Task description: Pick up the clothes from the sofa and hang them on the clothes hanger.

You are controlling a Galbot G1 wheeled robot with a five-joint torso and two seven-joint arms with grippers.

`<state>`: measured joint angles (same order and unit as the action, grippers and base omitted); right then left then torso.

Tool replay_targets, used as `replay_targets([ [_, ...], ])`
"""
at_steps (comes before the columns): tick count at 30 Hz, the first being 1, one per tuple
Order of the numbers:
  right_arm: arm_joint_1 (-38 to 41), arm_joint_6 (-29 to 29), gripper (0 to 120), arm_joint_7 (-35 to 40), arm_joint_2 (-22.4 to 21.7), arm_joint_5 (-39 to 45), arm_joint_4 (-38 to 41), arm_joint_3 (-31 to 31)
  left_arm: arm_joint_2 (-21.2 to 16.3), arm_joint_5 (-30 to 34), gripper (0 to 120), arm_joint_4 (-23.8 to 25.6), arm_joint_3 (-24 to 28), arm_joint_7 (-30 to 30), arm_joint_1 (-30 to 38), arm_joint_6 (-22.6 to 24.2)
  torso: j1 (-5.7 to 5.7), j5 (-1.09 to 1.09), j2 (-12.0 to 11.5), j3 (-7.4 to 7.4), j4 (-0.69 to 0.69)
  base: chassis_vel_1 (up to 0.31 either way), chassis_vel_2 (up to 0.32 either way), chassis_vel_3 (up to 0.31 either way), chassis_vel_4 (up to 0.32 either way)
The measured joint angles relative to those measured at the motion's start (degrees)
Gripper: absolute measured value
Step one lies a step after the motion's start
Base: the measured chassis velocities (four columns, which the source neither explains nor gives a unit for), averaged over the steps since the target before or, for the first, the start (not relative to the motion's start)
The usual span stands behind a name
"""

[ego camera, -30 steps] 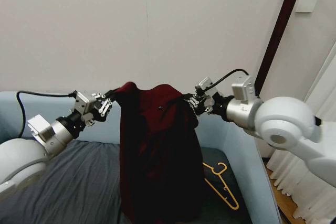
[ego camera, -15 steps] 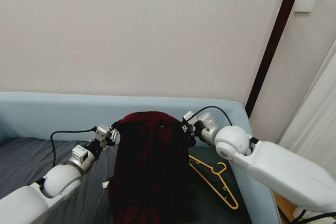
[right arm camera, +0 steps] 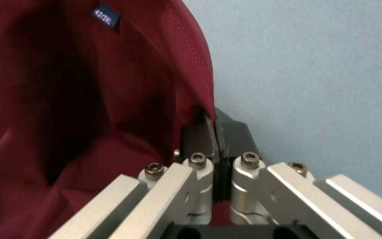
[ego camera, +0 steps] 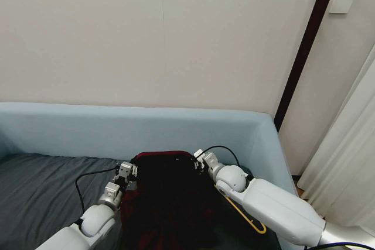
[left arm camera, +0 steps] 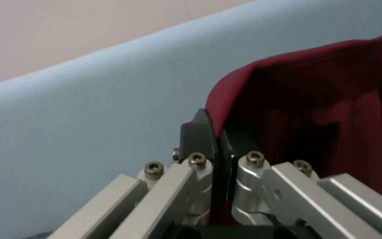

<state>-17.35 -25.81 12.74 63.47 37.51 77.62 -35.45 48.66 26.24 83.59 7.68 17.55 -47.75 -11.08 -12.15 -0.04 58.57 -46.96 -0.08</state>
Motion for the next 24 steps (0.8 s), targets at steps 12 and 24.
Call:
replay_targets([
  [12,-2.8,-0.1,11,-0.7,0.5,0.1,0.6,1.5,0.7,-0.4,0,-2.1,0.7,-0.3,0.3,-0.2,0.00,0.00,0.0,0.00,0.01,0.000,0.000,0.000,0.000],
  [24,-5.5,1.1,55,-1.4,-5.9,-3.8,5.5,1.4,1.4,-2.0,0,-1.7,0.1,-0.8,-1.3,-1.1,0.01,0.00,0.0,0.01,0.01,0.000,0.000,0.000,0.000],
])
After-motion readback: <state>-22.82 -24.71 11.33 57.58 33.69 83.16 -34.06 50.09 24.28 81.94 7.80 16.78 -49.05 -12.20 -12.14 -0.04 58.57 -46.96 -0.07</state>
